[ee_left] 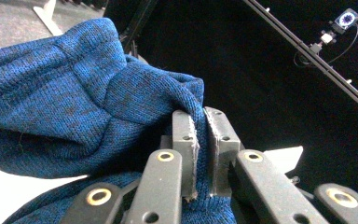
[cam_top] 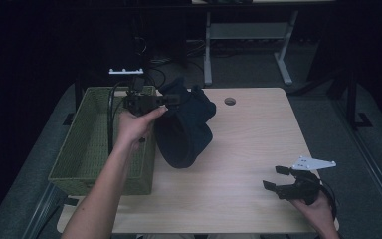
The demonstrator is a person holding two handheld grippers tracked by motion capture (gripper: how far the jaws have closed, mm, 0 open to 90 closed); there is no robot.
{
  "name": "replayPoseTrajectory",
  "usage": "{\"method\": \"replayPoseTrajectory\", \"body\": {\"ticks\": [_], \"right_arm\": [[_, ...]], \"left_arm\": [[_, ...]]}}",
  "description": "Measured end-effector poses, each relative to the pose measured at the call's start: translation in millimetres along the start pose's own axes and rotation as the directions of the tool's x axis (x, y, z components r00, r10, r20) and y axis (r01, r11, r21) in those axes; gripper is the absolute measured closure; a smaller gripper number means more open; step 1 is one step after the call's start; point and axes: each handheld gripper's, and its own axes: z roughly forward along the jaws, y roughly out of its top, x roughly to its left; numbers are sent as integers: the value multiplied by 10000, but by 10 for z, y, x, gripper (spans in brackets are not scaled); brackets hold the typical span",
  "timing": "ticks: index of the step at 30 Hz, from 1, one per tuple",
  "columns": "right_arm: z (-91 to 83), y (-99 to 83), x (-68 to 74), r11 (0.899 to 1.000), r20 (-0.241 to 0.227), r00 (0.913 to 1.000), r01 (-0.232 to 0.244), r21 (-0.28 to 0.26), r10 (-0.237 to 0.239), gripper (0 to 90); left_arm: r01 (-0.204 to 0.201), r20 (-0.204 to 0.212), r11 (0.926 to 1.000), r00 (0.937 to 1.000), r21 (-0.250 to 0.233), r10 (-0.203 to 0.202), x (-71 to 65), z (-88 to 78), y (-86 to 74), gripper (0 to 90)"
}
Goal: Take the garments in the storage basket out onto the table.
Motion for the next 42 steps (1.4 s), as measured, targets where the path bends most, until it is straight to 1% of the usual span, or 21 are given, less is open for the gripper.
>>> {"method": "replayPoseTrajectory", "body": {"ticks": [6, 11, 12, 17, 19, 23, 28, 29, 32, 35, 36, 37, 42], "right_arm": [[0, 0, -1, 10000, -11, 10000, 9, 1, -9, 193], [-5, 0, -2, 10000, -3, 10000, -1, -30, 1, 194], [-5, 0, -2, 10000, -6, 10000, -16, -27, 16, 194], [-13, -1, -3, 10000, -9, 10000, 11, -43, -11, 193], [-14, 0, -4, 10000, -16, 10000, -8, -34, 8, 193], [-10, 0, -6, 10000, -32, 10000, 3, -30, -3, 193], [-5, 0, -1, 10000, -63, 10000, 4, -11, -5, 194], [-6, 1, 0, 10000, -67, 10000, 19, -20, -19, 194], [-4, 2, 0, 10000, -91, 10000, 32, -16, -32, 194], [-3, 3, 6, 10000, -105, 9999, 37, -7, -37, 194], [0, 5, 9, 10000, -116, 9999, 35, 3, -35, 194], [4, 6, 11, 10000, -126, 9999, 38, 1, -38, 194], [29, 13, 32, 9999, -181, 9998, 75, 69, -74, 194]], "left_arm": [[126, 62, 9998, 9999, 173, -127, 29, 161, -78, 839], [278, 149, 9990, 9995, 358, -283, 54, 313, -180, 839], [255, 139, 9988, 9996, 409, -261, 56, 340, -194, 839], [392, 84, 9971, 9992, 648, -399, 71, 517, -282, 837], [325, -14, 9963, 9995, 797, -325, 74, 589, -312, 836], [467, -110, 9941, 9989, 982, -458, 107, 735, -395, 834], [675, -303, 9890, 9975, 1317, -640, 180, 935, -537, 827], [778, -348, 9875, 9967, 1368, -737, 192, 969, -565, 825], [853, -342, 9851, 9961, 1494, -810, 233, 1057, -637, 817], [964, -300, 9833, 9952, 1543, -929, 256, 1135, -703, 812], [925, -327, 9824, 9956, 1624, -883, 260, 1148, -712, 806], [927, -438, 9817, 9953, 1661, -866, 257, 1164, -726, 805], [923, -548, 9802, 9950, 1751, -839, 289, 1187, -798, 787]]}}
